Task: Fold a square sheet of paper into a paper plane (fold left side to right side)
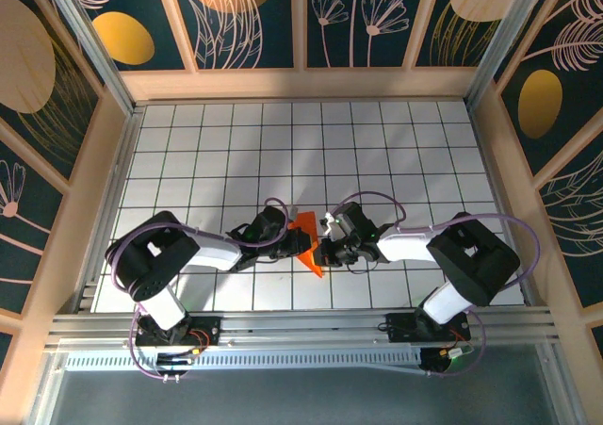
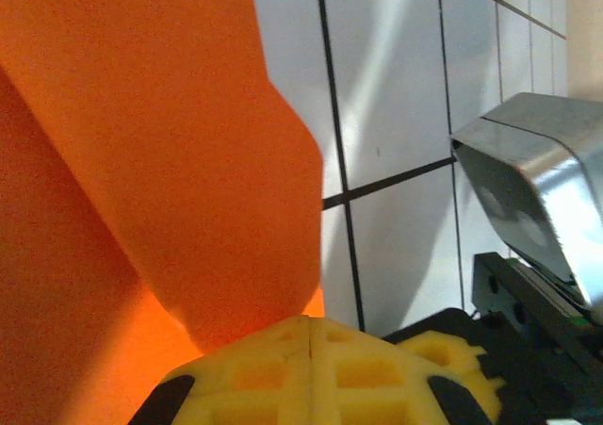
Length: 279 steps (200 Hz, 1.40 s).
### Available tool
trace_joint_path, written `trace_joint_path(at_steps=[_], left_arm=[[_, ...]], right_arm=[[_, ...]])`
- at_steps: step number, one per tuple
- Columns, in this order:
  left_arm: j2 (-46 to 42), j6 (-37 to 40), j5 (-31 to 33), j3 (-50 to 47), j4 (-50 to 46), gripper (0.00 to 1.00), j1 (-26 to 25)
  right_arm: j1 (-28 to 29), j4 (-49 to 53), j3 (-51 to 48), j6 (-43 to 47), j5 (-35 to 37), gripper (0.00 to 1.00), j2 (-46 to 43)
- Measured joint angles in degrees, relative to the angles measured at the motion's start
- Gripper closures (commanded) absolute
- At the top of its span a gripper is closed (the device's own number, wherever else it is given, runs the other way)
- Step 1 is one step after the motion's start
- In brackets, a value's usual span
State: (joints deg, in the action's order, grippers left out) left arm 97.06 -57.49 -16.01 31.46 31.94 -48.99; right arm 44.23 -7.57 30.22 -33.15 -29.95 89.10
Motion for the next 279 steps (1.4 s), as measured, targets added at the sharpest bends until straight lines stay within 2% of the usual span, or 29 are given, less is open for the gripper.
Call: trace_joint_path(at_steps=[108, 196, 279], left_arm=[[3.6, 0.0, 0.5, 2.8, -1.6, 1.0, 1.1], [6.6, 4.6, -3.3, 8.5, -6.6, 1.0, 8.9], [10.2, 9.1, -3.6, 15.1, -11.4, 0.99, 14.6]], right_arm=[[0.0, 1.1, 1.1, 1.3, -0.3, 1.0, 1.0], [0.0, -1.3, 1.5, 1.3, -0.4, 1.0, 2.4], [-0.1, -3.2, 1.4, 1.3, -0.5, 1.0, 3.2]])
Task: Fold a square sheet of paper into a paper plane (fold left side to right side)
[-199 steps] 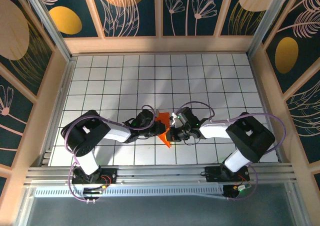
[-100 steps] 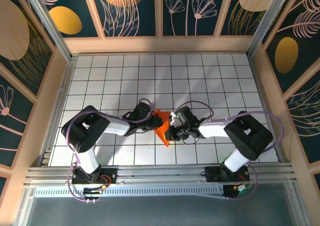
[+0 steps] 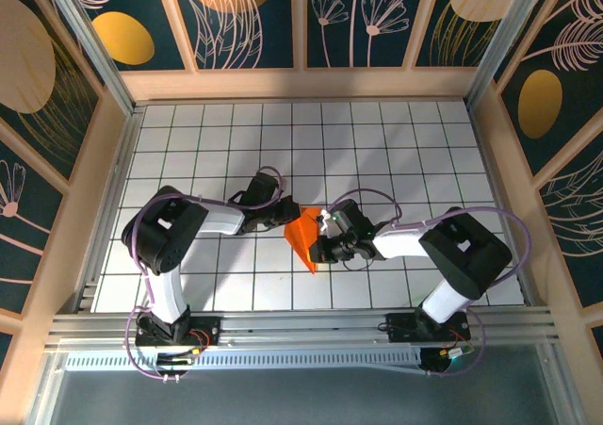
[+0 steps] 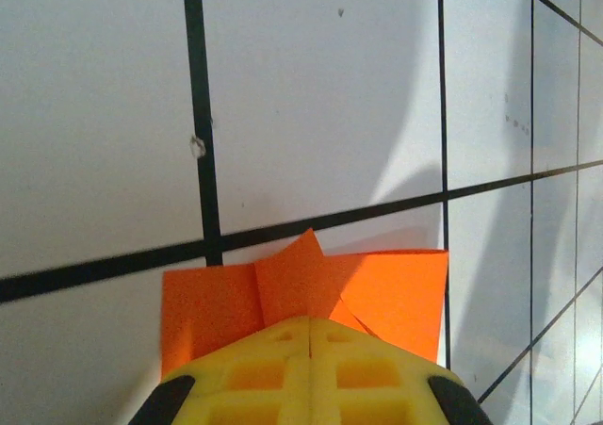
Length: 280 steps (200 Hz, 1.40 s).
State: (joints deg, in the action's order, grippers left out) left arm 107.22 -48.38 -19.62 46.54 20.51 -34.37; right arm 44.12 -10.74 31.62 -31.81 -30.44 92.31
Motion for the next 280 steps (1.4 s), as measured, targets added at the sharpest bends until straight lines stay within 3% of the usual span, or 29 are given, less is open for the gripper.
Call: trace_joint_path(at_steps=[42, 105, 141, 165, 193, 226, 280], left_arm=[[0.9, 1.4, -1.9, 1.2, -0.4, 0.99, 2.6], [3.0, 7.0, 4.9, 7.0, -5.3, 1.0, 8.4], [-1.7, 8.3, 5.7, 2.4, -5.6, 1.0, 8.4], [-10.7, 8.3, 4.6, -4.5, -5.3, 1.0, 7.1], [-16.6, 6.7, 0.8, -8.2, -0.6, 1.0, 1.5], [-13.2, 3.7, -3.1, -8.7, 5.6, 1.0, -4.0], [-3.8, 2.4, -4.6, -5.9, 8.0, 1.0, -5.0]], right_arm=[[-0.3, -0.5, -0.2, 0.5, -0.1, 1.0, -0.1], [-1.3, 0.9, -0.1, 3.4, -1.6, 1.0, -0.3], [-2.6, 3.1, -0.1, 4.6, -2.7, 1.0, -1.0], [-3.7, 4.9, -0.1, 5.9, -3.5, 1.0, -1.4], [-4.5, 6.3, -0.1, 7.0, -4.1, 1.0, -1.8], [-4.7, 6.8, 0.0, 7.6, -4.2, 1.0, -1.9], [-4.8, 7.2, 0.1, 7.6, -4.2, 1.0, -1.9]])
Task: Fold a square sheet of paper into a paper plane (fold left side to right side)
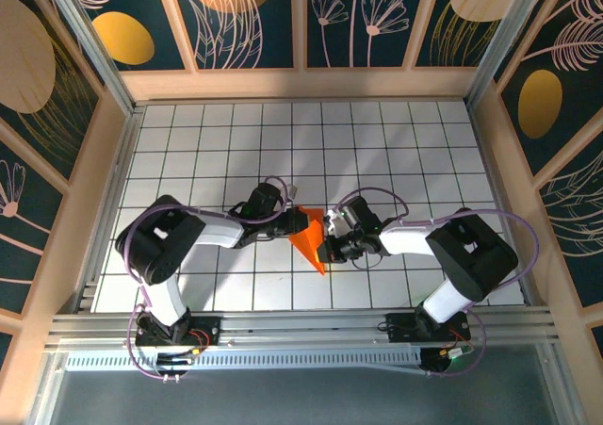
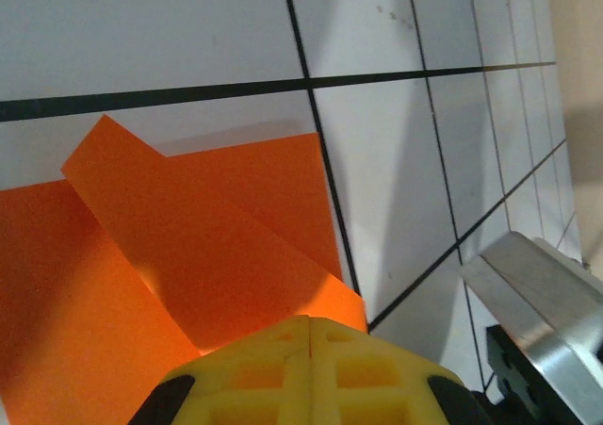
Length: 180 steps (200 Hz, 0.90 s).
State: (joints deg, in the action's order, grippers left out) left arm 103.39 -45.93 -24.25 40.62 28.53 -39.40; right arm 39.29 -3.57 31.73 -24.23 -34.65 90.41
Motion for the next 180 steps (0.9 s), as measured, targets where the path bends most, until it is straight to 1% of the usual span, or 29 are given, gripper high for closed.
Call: trace_joint_path(at_steps=[58, 102, 147, 180], left_arm=[[3.2, 0.2, 1.7, 1.4, -0.7, 1.0, 0.0], [3.4, 0.3, 2.4, 1.8, -0.8, 1.0, -0.1], [3.3, 0.3, 2.7, 1.6, -0.6, 1.0, -0.2], [3.3, 0.4, 2.9, 1.5, -0.4, 1.0, -0.3]], right_arm=[[-0.2, 0.0, 0.0, -0.1, -0.4, 1.0, 0.0], [-0.3, 1.1, 0.5, -0.1, -0.1, 1.0, -0.3], [-0.7, 6.1, 1.0, -1.5, 0.5, 1.0, -5.0], [-0.7, 5.7, 2.8, -3.3, 0.1, 1.0, -6.7]])
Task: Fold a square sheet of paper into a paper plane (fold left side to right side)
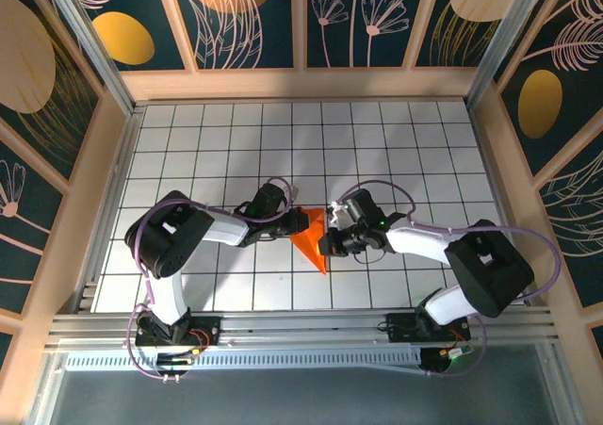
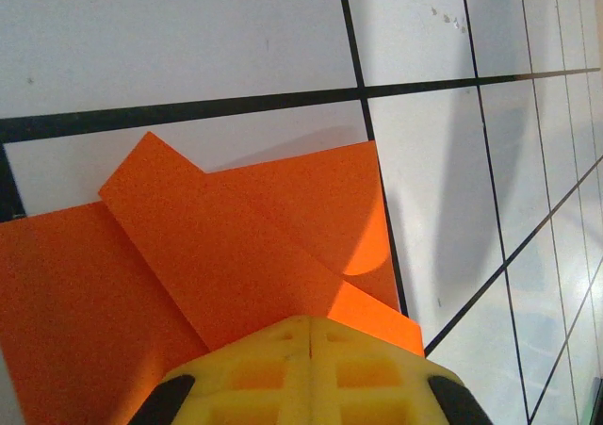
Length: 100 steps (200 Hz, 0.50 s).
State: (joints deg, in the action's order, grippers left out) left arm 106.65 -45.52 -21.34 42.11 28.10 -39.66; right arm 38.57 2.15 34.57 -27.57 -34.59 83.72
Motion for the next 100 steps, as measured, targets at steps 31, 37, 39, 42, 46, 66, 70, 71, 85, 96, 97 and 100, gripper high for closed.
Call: trace_joint_path(at_steps=[31, 37, 39, 42, 46, 66, 70, 71, 85, 96, 97, 100], left_arm=[[0.0, 0.1, 0.3, 0.0, 0.0, 1.0, -0.1], [0.0, 0.2, 0.3, 0.0, 0.0, 1.0, -0.1], [0.0, 0.2, 0.3, 0.0, 0.0, 1.0, -0.1], [-0.1, 0.3, 0.3, 0.0, 0.0, 1.0, -0.1], [-0.1, 0.3, 0.4, 0.0, 0.0, 1.0, -0.1], [-0.1, 0.3, 0.5, 0.0, -0.1, 1.0, -0.1], [-0.1, 0.3, 0.5, 0.0, -0.1, 1.0, -0.1], [-0.1, 0.3, 0.5, 0.0, -0.1, 1.0, -0.1], [-0.2, 0.3, 0.7, 0.0, -0.2, 1.0, -0.2], [-0.3, 0.3, 1.0, -0.1, -0.3, 1.0, -0.2], [-0.3, 0.3, 1.0, -0.1, -0.3, 1.0, -0.2], [-0.3, 0.3, 1.0, -0.1, -0.3, 1.0, -0.2]], right_arm=[[0.2, -2.8, 0.6, -2.4, 0.3, 1.0, 1.5], [0.3, -3.2, 1.1, -2.8, 0.6, 1.0, 2.5], [0.3, -3.4, 1.4, -2.8, 0.6, 1.0, 2.9], [0.4, -3.5, 1.7, -3.0, 0.7, 1.0, 3.4], [0.5, -3.7, 2.2, -3.0, 0.9, 1.0, 4.2], [1.0, -5.2, 4.4, -3.5, 1.6, 1.0, 7.4], [1.2, -5.4, 4.8, -3.5, 1.7, 1.0, 8.0], [1.2, -5.5, 4.8, -3.5, 1.8, 1.0, 8.1], [1.3, -6.2, 5.6, -3.8, 2.3, 1.0, 9.5], [1.4, -6.5, 5.9, -4.0, 2.9, 1.0, 10.0], [1.4, -6.6, 5.9, -4.1, 3.0, 1.0, 10.1], [1.4, -6.6, 5.9, -4.1, 3.2, 1.0, 10.2]])
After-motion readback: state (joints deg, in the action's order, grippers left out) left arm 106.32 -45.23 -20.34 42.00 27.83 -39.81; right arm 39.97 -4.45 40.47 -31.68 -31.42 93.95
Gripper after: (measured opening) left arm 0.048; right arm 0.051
